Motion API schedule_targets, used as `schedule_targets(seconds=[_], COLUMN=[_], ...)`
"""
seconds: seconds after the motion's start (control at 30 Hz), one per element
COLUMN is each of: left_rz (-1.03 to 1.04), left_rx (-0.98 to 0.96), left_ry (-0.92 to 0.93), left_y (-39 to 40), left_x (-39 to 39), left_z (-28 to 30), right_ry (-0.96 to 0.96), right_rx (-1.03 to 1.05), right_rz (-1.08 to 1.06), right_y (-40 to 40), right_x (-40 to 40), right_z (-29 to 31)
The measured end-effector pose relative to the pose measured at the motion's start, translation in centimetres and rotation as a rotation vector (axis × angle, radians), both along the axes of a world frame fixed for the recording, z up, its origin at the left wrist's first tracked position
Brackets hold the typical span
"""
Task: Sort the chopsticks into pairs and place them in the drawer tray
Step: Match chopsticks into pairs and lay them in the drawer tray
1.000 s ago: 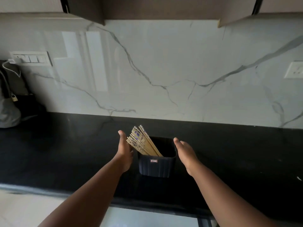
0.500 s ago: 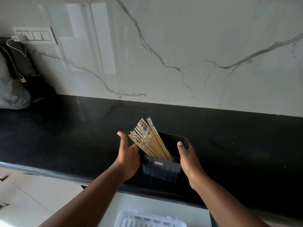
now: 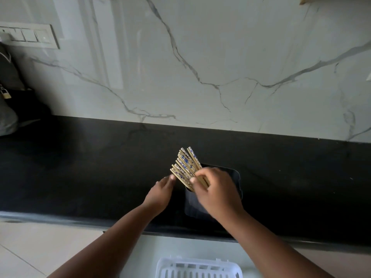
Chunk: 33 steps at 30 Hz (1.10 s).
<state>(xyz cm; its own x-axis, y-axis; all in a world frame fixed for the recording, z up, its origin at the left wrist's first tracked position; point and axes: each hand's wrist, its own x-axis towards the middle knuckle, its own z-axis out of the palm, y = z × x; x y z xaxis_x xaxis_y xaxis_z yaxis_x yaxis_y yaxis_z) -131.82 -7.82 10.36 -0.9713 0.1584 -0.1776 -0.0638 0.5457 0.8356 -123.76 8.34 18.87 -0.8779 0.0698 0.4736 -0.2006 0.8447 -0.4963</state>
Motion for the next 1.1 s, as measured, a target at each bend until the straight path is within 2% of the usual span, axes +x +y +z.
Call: schedule_targets(seconds=[0.07,0.1,0.17,0.33,0.5,0.6,0.73,0.87,1.0,1.1], left_rz=[-0.147,-0.203,-0.242,-0.223,-0.213,-0.219,-0.248,-0.309,-0.337,-0.193], left_rx=[-0.514,-0.662,-0.778,-0.808,-0.798,-0.794,-0.786,-0.789,-0.754,-0.618], left_ry=[0.107,0.138,0.203,0.306,0.302,0.296,0.277,0.225,0.123,0.183], left_y=[-1.0,-1.3,-1.6,-1.9,-2.1,-2.1,-2.2,-2.6,-3.1,-3.5], left_x=[-0.3,-0.2,0.5,0.5,0.5,0.5,0.6,0.6,0.4,-0.2], left_z=[-2.0,-3.1,-5.0,-6.1,-6.2,-6.1,-5.7,-5.4,-4.5,-1.4], right_ry=[-0.020,-0.014,0.008,0.080,0.049,-0.062,-0.380,-0.645,-0.698,-0.662], right_rx=[0.073,0.107,0.141,0.286,0.255,0.214,0.148,-0.150,-0.222,-0.267], right_rz=[0.033,0.023,-0.005,-0.087,-0.086,-0.015,0.058,0.126,0.142,0.157], right_y=[-2.2,-3.0,-4.0,-4.2,-3.5,-2.5,1.2,5.0,6.5,7.3], right_x=[-0.4,-0.6,-1.1,-1.9,-1.8,-1.8,-3.3,-4.2,-3.8,-3.8], right_z=[-0.3,-0.8,-1.4,-2.0,-1.9,-1.0,2.3,4.9,5.1,6.5])
